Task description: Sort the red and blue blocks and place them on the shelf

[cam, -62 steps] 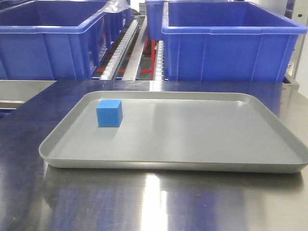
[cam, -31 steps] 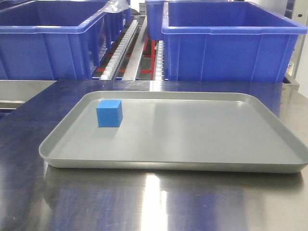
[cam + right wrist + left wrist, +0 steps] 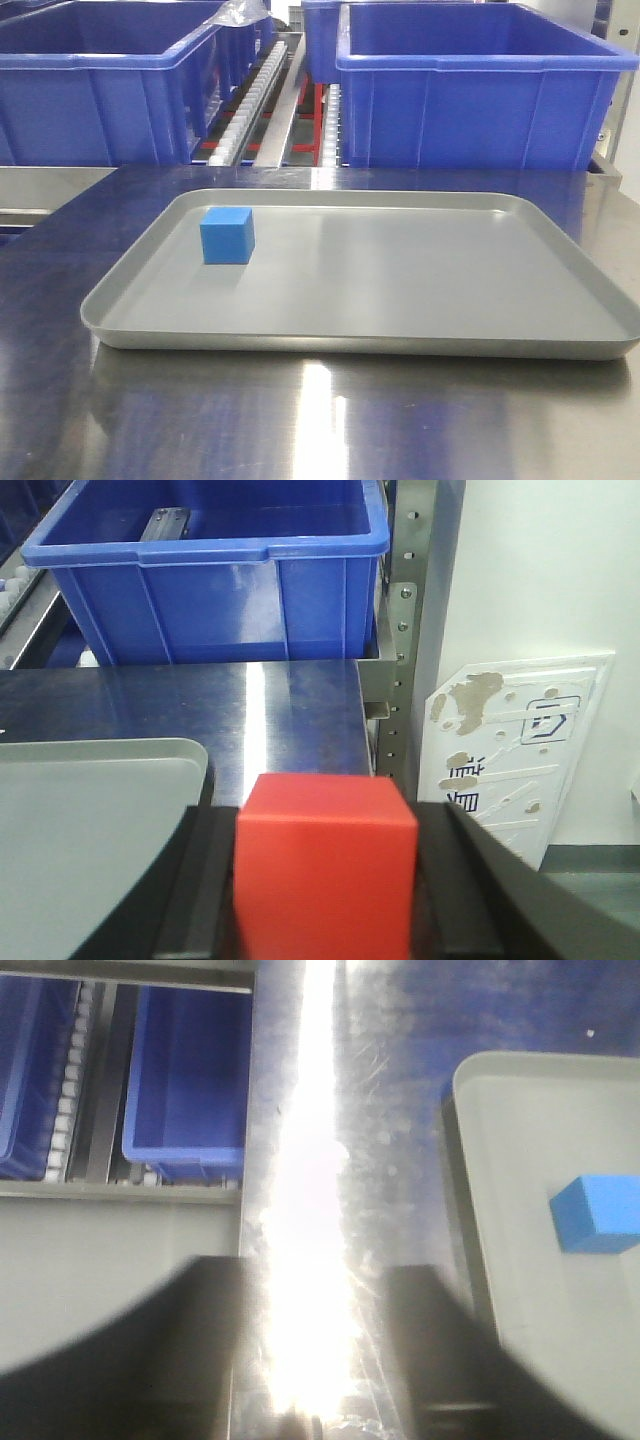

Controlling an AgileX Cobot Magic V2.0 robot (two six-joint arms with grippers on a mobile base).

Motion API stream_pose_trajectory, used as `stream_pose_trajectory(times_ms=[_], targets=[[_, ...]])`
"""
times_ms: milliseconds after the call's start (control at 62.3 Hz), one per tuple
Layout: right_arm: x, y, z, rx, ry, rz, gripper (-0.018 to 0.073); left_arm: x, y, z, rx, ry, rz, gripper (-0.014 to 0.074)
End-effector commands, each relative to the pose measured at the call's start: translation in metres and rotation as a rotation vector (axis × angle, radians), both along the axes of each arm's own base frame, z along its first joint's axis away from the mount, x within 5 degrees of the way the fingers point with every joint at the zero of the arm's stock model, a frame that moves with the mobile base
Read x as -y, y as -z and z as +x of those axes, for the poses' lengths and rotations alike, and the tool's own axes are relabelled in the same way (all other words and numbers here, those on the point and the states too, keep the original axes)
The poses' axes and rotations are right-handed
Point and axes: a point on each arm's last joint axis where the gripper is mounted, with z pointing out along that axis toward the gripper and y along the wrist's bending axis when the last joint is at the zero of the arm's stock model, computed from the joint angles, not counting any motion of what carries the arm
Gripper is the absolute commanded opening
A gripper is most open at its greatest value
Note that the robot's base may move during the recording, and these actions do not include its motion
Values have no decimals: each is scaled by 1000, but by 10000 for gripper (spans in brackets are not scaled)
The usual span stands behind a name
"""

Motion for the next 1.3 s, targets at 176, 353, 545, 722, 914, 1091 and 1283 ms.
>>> stream_pose_trajectory(times_ms=[176,353,545,722,914,1091,1283], targets=[[1,-17,1,117,6,-14,57,10,-19,21,-37,2,-57,524],[1,-17,1,117,6,-14,57,26,-27,40,-117,43,-53,521],[1,-17,1,117,6,-14,57,67,-31,63,-142,154,-46,521],[1,-17,1,117,6,-14,57,103,-25,84,-161,234,-34,521],[1,-17,1,117,6,-14,57,138,-13,96,-186,302,-23,521],[1,-17,1,117,6,-14,57,162,-1,103,-180,348,-18,521],[1,-17,1,117,6,-14,57,176,17,108,-215,365,-4,521]])
